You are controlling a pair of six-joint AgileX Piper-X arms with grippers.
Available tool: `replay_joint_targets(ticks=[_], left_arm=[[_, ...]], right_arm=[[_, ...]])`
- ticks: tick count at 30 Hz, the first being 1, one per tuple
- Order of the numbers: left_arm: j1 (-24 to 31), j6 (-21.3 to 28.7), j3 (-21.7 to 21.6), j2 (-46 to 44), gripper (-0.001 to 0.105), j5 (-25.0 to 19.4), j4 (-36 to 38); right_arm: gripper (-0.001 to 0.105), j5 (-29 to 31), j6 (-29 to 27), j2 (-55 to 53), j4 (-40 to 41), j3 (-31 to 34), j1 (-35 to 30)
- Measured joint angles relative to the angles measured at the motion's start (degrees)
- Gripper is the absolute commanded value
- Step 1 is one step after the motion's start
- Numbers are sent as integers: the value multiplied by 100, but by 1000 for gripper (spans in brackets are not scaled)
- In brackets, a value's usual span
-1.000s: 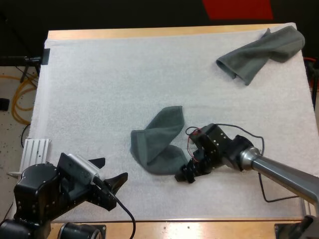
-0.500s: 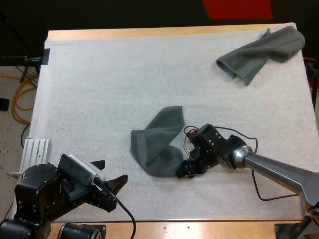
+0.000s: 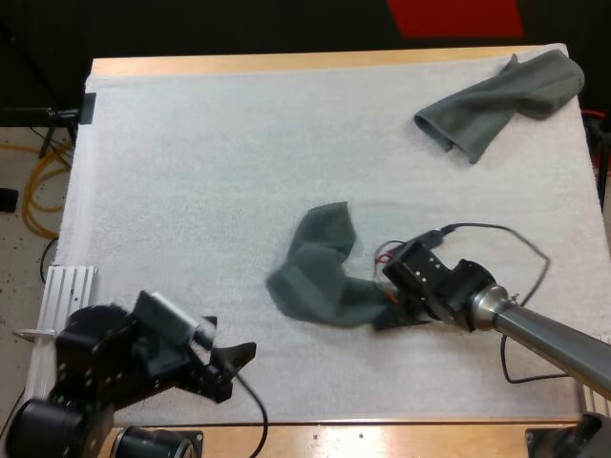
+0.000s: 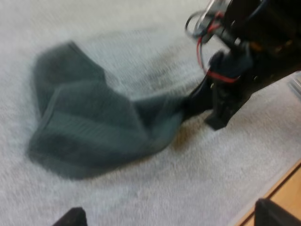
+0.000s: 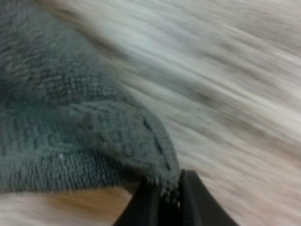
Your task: Pick towel from pile fold and stack
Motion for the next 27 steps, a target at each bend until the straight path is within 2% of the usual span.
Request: replay_joint_targets(ticks=[2,4,8,12,16,19,22,25,27], left_arm=[[0,0,167,202,68,16,-88],[0,0,302,432,68,42,-299],[0,0,376,961,68,307,-947],[0,0,375,1669,68,340,-1492],[-63,0,375,2500,67,340,-1865],[-395,86,375,3031,67,329,-2179],[-975,135,375,3523,67,139,-2509],[-1484,101,375,4057,67,-285,-2761],[-1942,-20,336,4769,67,-766,-2928]], right_arm=[[0,527,-1,-78,368,45,0],[0,679,-1,-100,527,133,0],[0,612,217,-100,574,366,0],[0,495,554,-100,576,527,0],[0,310,606,-100,585,608,0],[0,305,618,-100,585,606,0],[0,299,618,-100,585,606,0],[0,299,618,-100,585,606,0],[0,299,618,-100,585,606,0]])
